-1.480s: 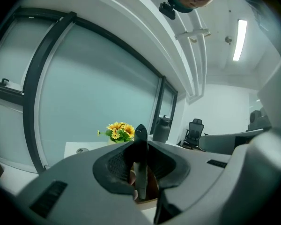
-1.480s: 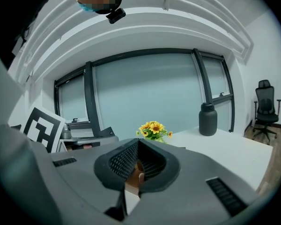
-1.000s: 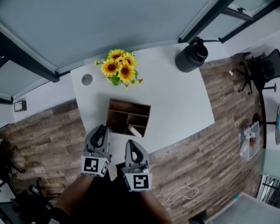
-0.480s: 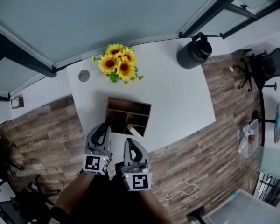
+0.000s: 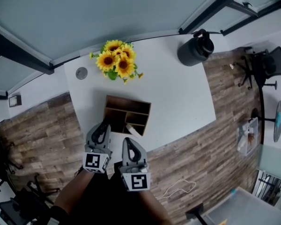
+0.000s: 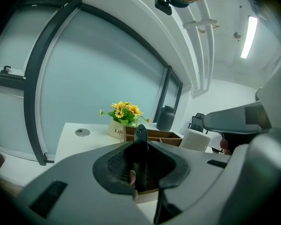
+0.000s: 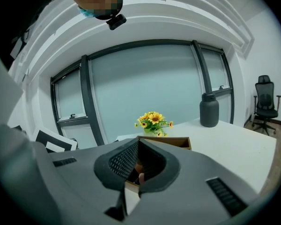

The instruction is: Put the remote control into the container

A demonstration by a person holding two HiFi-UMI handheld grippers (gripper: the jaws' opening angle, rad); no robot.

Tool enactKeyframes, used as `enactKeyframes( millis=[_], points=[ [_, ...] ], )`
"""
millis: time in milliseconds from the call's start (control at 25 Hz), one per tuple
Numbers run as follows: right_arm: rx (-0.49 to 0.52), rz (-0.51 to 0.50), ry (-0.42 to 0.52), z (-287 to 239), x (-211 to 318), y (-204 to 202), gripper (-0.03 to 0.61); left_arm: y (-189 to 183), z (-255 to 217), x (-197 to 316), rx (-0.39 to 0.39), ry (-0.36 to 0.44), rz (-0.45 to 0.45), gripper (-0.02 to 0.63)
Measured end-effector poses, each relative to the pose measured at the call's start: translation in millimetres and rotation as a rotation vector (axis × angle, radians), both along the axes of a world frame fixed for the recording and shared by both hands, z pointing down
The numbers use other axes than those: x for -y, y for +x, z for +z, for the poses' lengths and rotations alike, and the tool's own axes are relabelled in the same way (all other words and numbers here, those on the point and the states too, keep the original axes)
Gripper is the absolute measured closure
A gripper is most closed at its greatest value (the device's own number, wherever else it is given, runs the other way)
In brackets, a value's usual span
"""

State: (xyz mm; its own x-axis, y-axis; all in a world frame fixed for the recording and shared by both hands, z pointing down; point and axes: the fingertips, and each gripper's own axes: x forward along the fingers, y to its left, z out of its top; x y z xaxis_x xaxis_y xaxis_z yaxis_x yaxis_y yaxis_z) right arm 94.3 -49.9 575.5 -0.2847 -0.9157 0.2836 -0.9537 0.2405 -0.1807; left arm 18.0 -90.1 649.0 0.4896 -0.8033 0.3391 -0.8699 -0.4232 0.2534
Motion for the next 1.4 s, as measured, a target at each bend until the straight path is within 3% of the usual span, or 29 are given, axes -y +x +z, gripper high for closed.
enactKeyframes(
  millis=[1400],
  points=[
    [0.006,-0.040,-0.018,5,-3,-6,0.574,-10,12,7,-0.025,0.001,-0.028,0.528]
  ],
)
